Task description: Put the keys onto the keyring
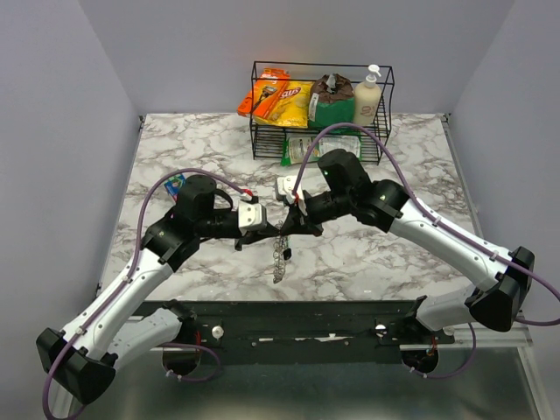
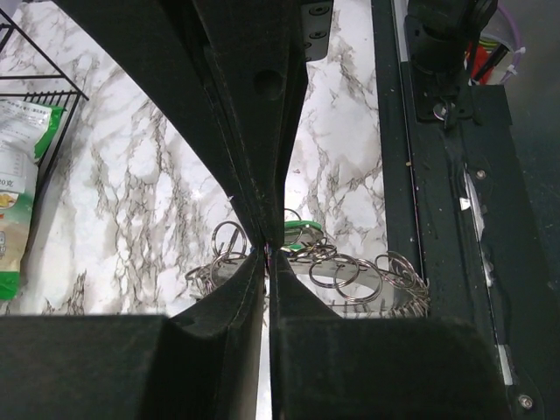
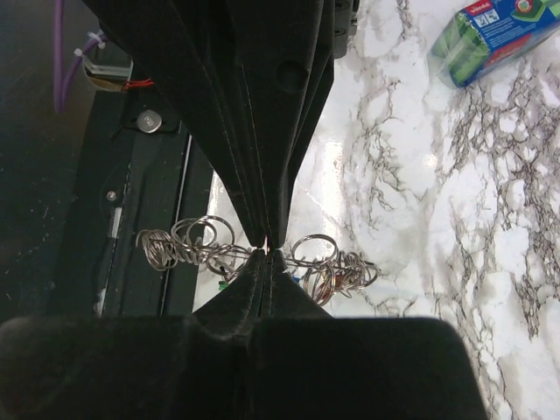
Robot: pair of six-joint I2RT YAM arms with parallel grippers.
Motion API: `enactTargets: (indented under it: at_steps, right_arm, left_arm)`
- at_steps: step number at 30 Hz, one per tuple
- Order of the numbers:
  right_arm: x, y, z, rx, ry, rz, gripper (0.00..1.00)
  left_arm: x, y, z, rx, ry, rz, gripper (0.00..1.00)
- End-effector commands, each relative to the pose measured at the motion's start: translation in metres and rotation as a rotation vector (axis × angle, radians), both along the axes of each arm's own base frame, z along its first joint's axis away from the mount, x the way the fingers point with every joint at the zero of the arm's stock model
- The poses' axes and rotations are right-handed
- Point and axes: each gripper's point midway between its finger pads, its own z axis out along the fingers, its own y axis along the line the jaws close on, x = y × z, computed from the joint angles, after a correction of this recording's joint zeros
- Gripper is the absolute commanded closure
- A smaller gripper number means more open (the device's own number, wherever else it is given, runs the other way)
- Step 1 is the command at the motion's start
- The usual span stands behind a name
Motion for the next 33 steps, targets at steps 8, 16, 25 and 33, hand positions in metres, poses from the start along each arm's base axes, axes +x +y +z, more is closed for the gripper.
enactTargets:
  at_steps: [8,16,25,33]
  right_arm:
    - [-0.003,0.003,0.032,0.096,-0.071,0.021,0.99]
    - [-0.003,0.003,0.031,0.096,-0.071,0.021,0.99]
    - [-0.002,0.002,0.032,0.097,-0.076,0.014,0.99]
    - [0.006,0.003,0.038,0.126,-0.106,-0.032,0.86]
  left_arm:
    - [0.003,-0.005,0.000,0.030,-0.020,0.000,0.84]
    - [0.008,-0.006,-0.009,0.069,-0.017,0.019,0.77]
    - [0.009,-0.010,-0.011,0.078,-0.001,0.006,1.00]
    - [0.013,-0.009,0.000,0.014,-0.034,0.064,1.00]
